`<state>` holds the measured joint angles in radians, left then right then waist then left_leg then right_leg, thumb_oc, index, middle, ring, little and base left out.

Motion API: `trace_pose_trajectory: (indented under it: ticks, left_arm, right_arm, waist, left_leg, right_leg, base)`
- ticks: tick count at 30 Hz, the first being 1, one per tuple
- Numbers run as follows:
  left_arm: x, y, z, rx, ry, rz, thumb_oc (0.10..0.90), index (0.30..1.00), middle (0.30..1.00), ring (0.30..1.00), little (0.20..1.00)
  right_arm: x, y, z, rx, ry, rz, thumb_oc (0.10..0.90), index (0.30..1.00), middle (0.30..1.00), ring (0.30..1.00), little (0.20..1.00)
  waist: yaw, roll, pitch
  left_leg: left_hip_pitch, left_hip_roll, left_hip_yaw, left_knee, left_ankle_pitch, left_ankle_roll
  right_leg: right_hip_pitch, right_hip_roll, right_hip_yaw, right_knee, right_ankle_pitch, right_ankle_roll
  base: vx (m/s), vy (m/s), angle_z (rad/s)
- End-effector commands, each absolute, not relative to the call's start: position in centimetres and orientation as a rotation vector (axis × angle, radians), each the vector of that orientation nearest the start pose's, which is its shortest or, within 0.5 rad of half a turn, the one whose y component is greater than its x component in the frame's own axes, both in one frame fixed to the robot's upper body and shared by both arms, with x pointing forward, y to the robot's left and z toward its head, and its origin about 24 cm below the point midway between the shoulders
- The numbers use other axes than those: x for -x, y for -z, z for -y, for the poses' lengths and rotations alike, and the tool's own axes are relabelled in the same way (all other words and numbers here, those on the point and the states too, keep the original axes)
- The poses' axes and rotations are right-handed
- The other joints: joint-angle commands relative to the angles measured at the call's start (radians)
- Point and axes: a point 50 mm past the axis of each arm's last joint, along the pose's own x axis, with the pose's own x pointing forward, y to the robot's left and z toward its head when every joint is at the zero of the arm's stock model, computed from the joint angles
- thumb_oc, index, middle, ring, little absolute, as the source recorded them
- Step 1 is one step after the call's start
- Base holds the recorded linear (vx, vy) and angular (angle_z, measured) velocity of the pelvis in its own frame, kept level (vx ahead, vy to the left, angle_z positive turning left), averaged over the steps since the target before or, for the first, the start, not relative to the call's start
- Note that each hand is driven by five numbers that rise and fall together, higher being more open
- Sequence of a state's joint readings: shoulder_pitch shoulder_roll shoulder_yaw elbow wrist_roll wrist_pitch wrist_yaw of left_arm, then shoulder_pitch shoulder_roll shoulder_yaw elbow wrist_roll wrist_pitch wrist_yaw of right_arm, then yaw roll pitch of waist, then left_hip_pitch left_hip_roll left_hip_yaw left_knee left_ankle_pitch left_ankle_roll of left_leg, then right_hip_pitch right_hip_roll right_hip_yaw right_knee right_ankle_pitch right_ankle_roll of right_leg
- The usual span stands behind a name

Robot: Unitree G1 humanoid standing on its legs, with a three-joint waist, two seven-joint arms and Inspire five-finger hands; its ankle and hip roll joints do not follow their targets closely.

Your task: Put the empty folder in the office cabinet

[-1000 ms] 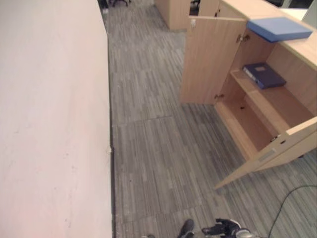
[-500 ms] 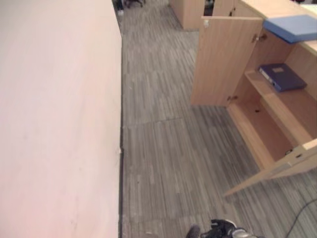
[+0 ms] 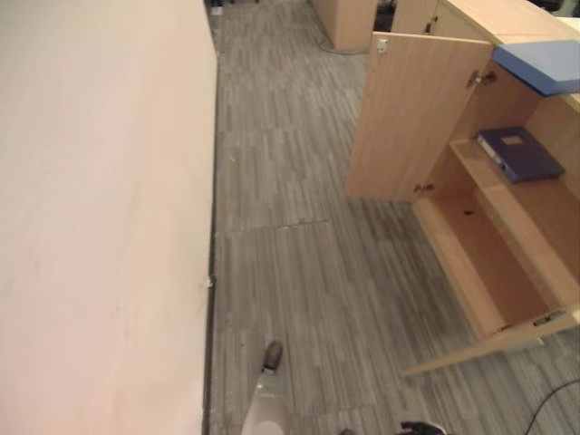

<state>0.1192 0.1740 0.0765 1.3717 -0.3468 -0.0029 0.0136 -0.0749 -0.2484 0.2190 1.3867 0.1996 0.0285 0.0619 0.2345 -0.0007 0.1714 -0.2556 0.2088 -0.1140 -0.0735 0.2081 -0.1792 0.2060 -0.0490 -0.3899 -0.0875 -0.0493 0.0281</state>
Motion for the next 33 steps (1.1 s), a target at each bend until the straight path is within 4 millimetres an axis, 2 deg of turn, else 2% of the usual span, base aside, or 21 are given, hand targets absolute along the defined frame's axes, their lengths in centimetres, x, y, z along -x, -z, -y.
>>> trace_pose_trajectory:
  ticks: [1, 3, 7, 8, 9, 11, 12, 15, 16, 17, 18, 20, 22, 23, 24, 25, 27, 28, 29, 31, 33]
  left_arm:
    - [1.7, 17.0, -24.5, 0.115, -0.527, -1.462, 0.800, 0.900, 0.900, 0.900, 0.900]
    - [1.9, 16.9, -24.8, 0.098, -0.521, -1.469, 0.800, 0.900, 0.900, 0.900, 0.900]
    - [1.2, 16.7, -25.4, 0.074, -0.510, -1.449, 0.800, 0.900, 0.900, 0.900, 0.900]
    - [1.2, 16.7, -25.4, 0.073, -0.511, -1.449, 0.800, 0.900, 0.900, 0.900, 0.900]
    - [0.5, 16.6, -25.8, 0.053, -0.500, -1.432, 0.800, 0.900, 0.900, 0.900, 0.900]
    - [0.3, 16.6, -25.9, 0.044, -0.492, -1.424, 0.800, 0.900, 0.900, 0.900, 0.900]
    - [-0.1, 16.6, -25.9, 0.030, -0.475, -1.415, 0.800, 0.900, 0.900, 0.900, 0.900]
    - [0.1, 16.6, -26.0, 0.020, -0.464, -1.424, 0.800, 0.900, 0.900, 0.900, 0.900]
    - [0.1, 16.6, -26.0, 0.020, -0.464, -1.424, 0.800, 0.900, 0.900, 0.900, 0.900]
    - [0.6, 16.6, -25.9, 0.015, -0.453, -1.446, 0.800, 0.900, 0.900, 0.900, 0.900]
    - [1.2, 16.6, -26.0, 0.009, -0.448, -1.465, 0.800, 0.900, 0.900, 0.900, 0.900]
    - [1.5, 16.6, -25.9, 0.012, -0.444, -1.476, 0.800, 0.900, 0.900, 0.900, 0.900]
    - [1.7, 16.7, -25.5, 0.035, -0.448, -1.473, 0.800, 0.900, 0.900, 0.900, 0.900]
    - [1.8, 16.8, -25.1, 0.069, -0.472, -1.462, 0.800, 0.900, 0.900, 0.900, 0.900]
    - [1.8, 16.9, -24.7, 0.086, -0.480, -1.457, 0.800, 0.900, 0.900, 0.900, 0.900]
    - [2.2, 17.0, -24.2, 0.121, -0.492, -1.461, 0.800, 0.900, 0.900, 0.900, 0.900]
    - [2.5, 17.0, -24.2, 0.138, -0.511, -1.467, 0.800, 0.900, 0.900, 0.900, 0.900]
    - [2.9, 16.9, -24.3, 0.144, -0.521, -1.478, 0.800, 0.900, 0.900, 0.900, 0.900]
    - [3.0, 16.9, -24.4, 0.145, -0.523, -1.479, 0.800, 0.900, 0.900, 0.900, 0.900]
    - [3.4, 16.9, -24.1, 0.160, -0.533, -1.489, 0.800, 0.900, 0.900, 0.900, 0.900]
    - [4.1, 17.0, -23.8, 0.184, -0.560, -1.505, 0.800, 0.900, 0.900, 0.900, 0.900]
  right_arm:
    - [-7.8, 16.5, 23.9, 0.148, 0.076, -1.354, 0.800, 0.900, 0.900, 0.900, 0.900]
    - [-7.3, 16.6, 23.7, 0.145, 0.067, -1.376, 0.800, 0.900, 0.900, 0.900, 0.900]
    - [-7.8, 16.6, 23.5, 0.152, 0.051, -1.370, 0.800, 0.900, 0.900, 0.900, 0.900]
    - [-7.8, 16.6, 23.5, 0.152, 0.051, -1.370, 0.800, 0.900, 0.900, 0.900, 0.900]
    - [-8.6, 16.5, 23.1, 0.151, 0.034, -1.347, 0.800, 0.900, 0.900, 0.900, 0.900]
    - [-9.0, 16.5, 22.9, 0.150, 0.025, -1.332, 0.800, 0.900, 0.900, 0.900, 0.900]
    - [-10.0, 16.4, 22.4, 0.149, 0.003, -1.300, 0.800, 0.900, 0.900, 0.900, 0.900]
    - [-11.3, 16.2, 21.4, 0.147, -0.039, -1.260, 0.800, 0.900, 0.900, 0.900, 0.900]
    - [-11.3, 16.2, 21.4, 0.147, -0.039, -1.260, 0.800, 0.900, 0.900, 0.900, 0.900]
    - [-12.4, 16.1, 20.1, 0.161, -0.115, -1.230, 0.800, 0.900, 0.900, 0.900, 0.900]
    - [-12.9, 16.0, 19.0, 0.173, -0.174, -1.210, 0.800, 0.900, 0.900, 0.900, 0.900]
    - [-13.3, 15.9, 18.2, 0.168, -0.213, -1.196, 0.800, 0.900, 0.900, 0.900, 0.900]
    - [-15.4, 15.2, 17.4, 0.088, -0.171, -1.107, 0.800, 0.900, 0.900, 0.900, 0.900]
    - [-17.1, 14.4, 16.8, -0.003, -0.124, -1.032, 0.800, 0.900, 0.900, 0.900, 0.900]
    - [-17.6, 14.2, 16.6, -0.037, -0.109, -1.010, 0.800, 0.900, 0.900, 0.900, 0.900]
    - [-18.4, 13.8, 16.8, -0.097, -0.062, -0.979, 0.800, 0.900, 0.900, 0.900, 0.900]
    - [-18.7, 13.7, 17.2, -0.143, -0.020, -0.968, 0.800, 0.900, 0.900, 0.900, 0.900]
    - [-18.7, 13.6, 17.4, -0.166, 0.007, -0.964, 0.800, 0.900, 0.900, 0.900, 0.900]
    - [-18.7, 13.7, 17.5, -0.169, 0.012, -0.965, 0.800, 0.900, 0.900, 0.900, 0.900]
    - [-18.0, 14.0, 18.0, -0.153, 0.037, -0.993, 0.800, 0.900, 0.900, 0.900, 0.900]
    - [-17.0, 14.5, 18.7, -0.132, 0.061, -1.033, 0.800, 0.900, 0.900, 0.900, 0.900]
  waist:
    - [0.035, -0.008, -0.058]
    - [0.033, -0.023, -0.078]
    - [0.033, -0.044, -0.092]
    - [0.034, -0.046, -0.093]
    - [0.030, -0.053, -0.097]
    - [0.029, -0.059, -0.100]
    - [0.029, -0.063, -0.104]
    - [0.037, -0.064, -0.113]
    - [0.037, -0.064, -0.113]
    - [0.052, -0.057, -0.119]
    - [0.069, -0.049, -0.117]
    - [0.075, -0.045, -0.104]
    - [0.052, -0.016, -0.079]
    - [0.027, 0.020, -0.049]
    - [0.014, 0.038, -0.030]
    - [-0.014, 0.044, 0.002]
    - [-0.033, 0.026, 0.019]
    - [-0.028, -0.001, 0.012]
    - [-0.020, -0.009, 0.008]
    - [0.001, -0.031, -0.013]
    - [0.013, -0.030, -0.036]
  left_leg:
    - [0.019, -0.049, -0.017, 0.013, -0.014, 0.046]
    - [0.040, -0.102, 0.017, 0.055, -0.063, 0.072]
    - [0.052, -0.179, 0.068, 0.085, -0.131, 0.120]
    - [0.051, -0.180, 0.069, 0.086, -0.132, 0.121]
    - [0.048, -0.217, 0.084, 0.093, -0.151, 0.139]
    - [0.041, -0.235, 0.089, 0.100, -0.161, 0.148]
    - [0.033, -0.269, 0.092, 0.112, -0.182, 0.165]
    - [0.027, -0.315, 0.092, 0.126, -0.210, 0.189]
    - [0.027, -0.315, 0.092, 0.126, -0.210, 0.189]
    - [0.066, -0.350, 0.094, 0.097, -0.218, 0.216]
    - [0.132, -0.355, 0.090, 0.053, -0.241, 0.218]
    - [0.185, -0.359, 0.086, 0.018, -0.245, 0.228]
    - [0.233, -0.337, 0.096, -0.001, -0.251, 0.239]
    - [0.269, -0.320, 0.106, 0.000, -0.258, 0.244]
    - [0.298, -0.314, 0.113, 0.002, -0.267, 0.245]
    - [0.346, -0.318, 0.115, 0.015, -0.288, 0.247]
    - [0.388, -0.328, 0.111, 0.028, -0.325, 0.245]
    - [0.396, -0.336, 0.119, 0.036, -0.344, 0.238]
    - [0.397, -0.334, 0.125, 0.041, -0.351, 0.232]
    - [0.400, -0.332, 0.141, 0.043, -0.362, 0.220]
    - [0.417, -0.311, 0.143, 0.038, -0.370, 0.208]
  right_leg:
    - [0.006, -0.124, 0.036, 0.057, -0.048, 0.089]
    - [0.000, -0.195, 0.042, 0.067, -0.012, 0.123]
    - [-0.037, -0.283, 0.045, 0.092, 0.063, 0.161]
    - [-0.039, -0.285, 0.046, 0.092, 0.063, 0.162]
    - [-0.059, -0.323, 0.043, 0.105, 0.118, 0.179]
    - [-0.065, -0.340, 0.043, 0.107, 0.140, 0.188]
    - [-0.074, -0.368, 0.034, 0.107, 0.175, 0.199]
    - [-0.083, -0.412, 0.019, 0.115, 0.226, 0.217]
    - [-0.083, -0.412, 0.019, 0.115, 0.226, 0.217]
    - [-0.096, -0.471, -0.008, 0.184, 0.285, 0.217]
    - [-0.095, -0.515, -0.046, 0.270, 0.324, 0.222]
    - [-0.099, -0.542, -0.077, 0.305, 0.380, 0.220]
    - [-0.168, -0.478, -0.064, 0.324, 0.325, 0.200]
    - [-0.271, -0.403, -0.061, 0.339, 0.266, 0.185]
    - [-0.321, -0.356, -0.069, 0.338, 0.245, 0.177]
    - [-0.391, -0.272, -0.104, 0.291, 0.243, 0.176]
    - [-0.408, -0.199, -0.163, 0.186, 0.280, 0.193]
    - [-0.398, -0.175, -0.240, 0.096, 0.308, 0.202]
    - [-0.387, -0.177, -0.270, 0.071, 0.305, 0.199]
    - [-0.328, -0.171, -0.320, 0.020, 0.274, 0.169]
    - [-0.321, -0.175, -0.319, 0.042, 0.244, 0.149]
  base:
    - [0.30, 0.254, -0.74]
    - [0.31, 0.311, -0.45]
    - [0.20, 0.232, -0.24]
    - [0.17, 0.235, -0.22]
    - [0.16, 0.233, -0.16]
    - [0.15, 0.225, -0.07]
    - [0.13, 0.216, -0.01]
    - [0.13, 0.221, 0.07]
    - [0.19, 0.295, 0.12]
    - [0.31, 0.326, 0.07]
    - [0.36, 0.382, -0.04]
    - [0.23, 0.146, -0.29]
    - [0.17, 0.118, -0.22]
    - [0.11, 0.156, -0.24]
    - [0.19, 0.148, -0.56]
    - [0.21, 0.064, -0.63]
    - [0.25, -0.054, -0.53]
    - [0.23, -0.146, 0.02]
    - [0.21, -0.181, 0.67]
    - [0.18, -0.114, 0.82]
    - [0.19, -0.038, 0.51]
